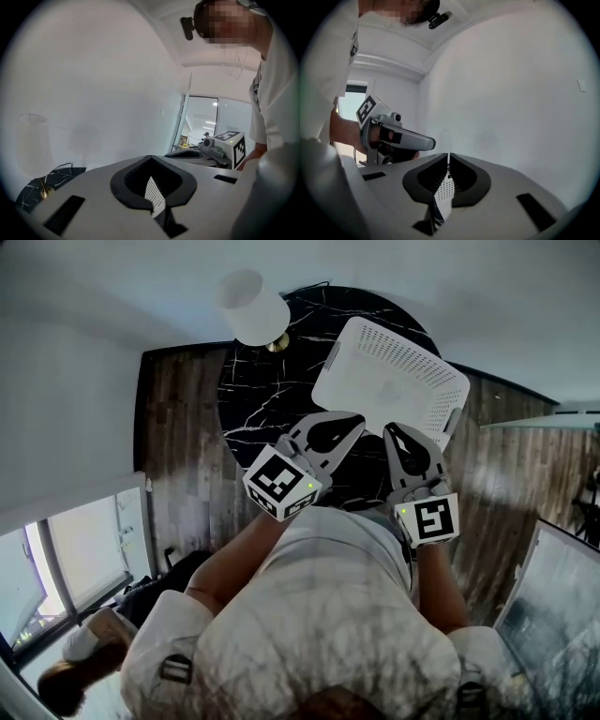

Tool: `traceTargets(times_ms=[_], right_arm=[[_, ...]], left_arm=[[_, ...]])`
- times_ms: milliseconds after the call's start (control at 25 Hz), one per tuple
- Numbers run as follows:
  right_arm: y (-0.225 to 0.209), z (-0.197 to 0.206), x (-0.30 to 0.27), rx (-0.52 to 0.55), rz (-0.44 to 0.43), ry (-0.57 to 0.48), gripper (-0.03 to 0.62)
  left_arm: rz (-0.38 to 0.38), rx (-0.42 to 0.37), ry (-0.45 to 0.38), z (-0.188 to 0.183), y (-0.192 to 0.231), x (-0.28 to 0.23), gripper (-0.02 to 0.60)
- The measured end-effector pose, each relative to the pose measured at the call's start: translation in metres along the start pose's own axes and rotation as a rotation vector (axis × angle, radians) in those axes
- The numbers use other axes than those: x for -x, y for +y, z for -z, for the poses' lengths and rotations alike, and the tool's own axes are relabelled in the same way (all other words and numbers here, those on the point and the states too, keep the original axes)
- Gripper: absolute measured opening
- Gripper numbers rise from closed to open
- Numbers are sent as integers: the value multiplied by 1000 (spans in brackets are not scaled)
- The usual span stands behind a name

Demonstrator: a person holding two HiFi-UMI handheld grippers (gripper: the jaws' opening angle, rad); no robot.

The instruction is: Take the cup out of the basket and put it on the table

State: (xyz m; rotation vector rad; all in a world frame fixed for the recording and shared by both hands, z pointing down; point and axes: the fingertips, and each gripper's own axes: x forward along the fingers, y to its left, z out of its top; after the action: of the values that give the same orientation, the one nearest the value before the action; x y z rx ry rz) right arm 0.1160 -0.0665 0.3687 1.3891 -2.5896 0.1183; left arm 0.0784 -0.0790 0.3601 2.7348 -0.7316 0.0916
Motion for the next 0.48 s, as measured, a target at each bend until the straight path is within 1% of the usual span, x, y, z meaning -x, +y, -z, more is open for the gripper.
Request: traceTargets(times_ms=[240, 320, 480], right_arm=[[-10, 46, -25, 113, -53, 174, 12], [-17, 61, -31, 126, -67, 231, 14], [-32, 97, -44, 137, -102, 349, 26]], left_arm=[[-14, 20, 142, 38, 27, -25, 6], [-9, 23, 182, 49, 34, -35, 6], [9, 26, 231, 66, 45, -51, 6]])
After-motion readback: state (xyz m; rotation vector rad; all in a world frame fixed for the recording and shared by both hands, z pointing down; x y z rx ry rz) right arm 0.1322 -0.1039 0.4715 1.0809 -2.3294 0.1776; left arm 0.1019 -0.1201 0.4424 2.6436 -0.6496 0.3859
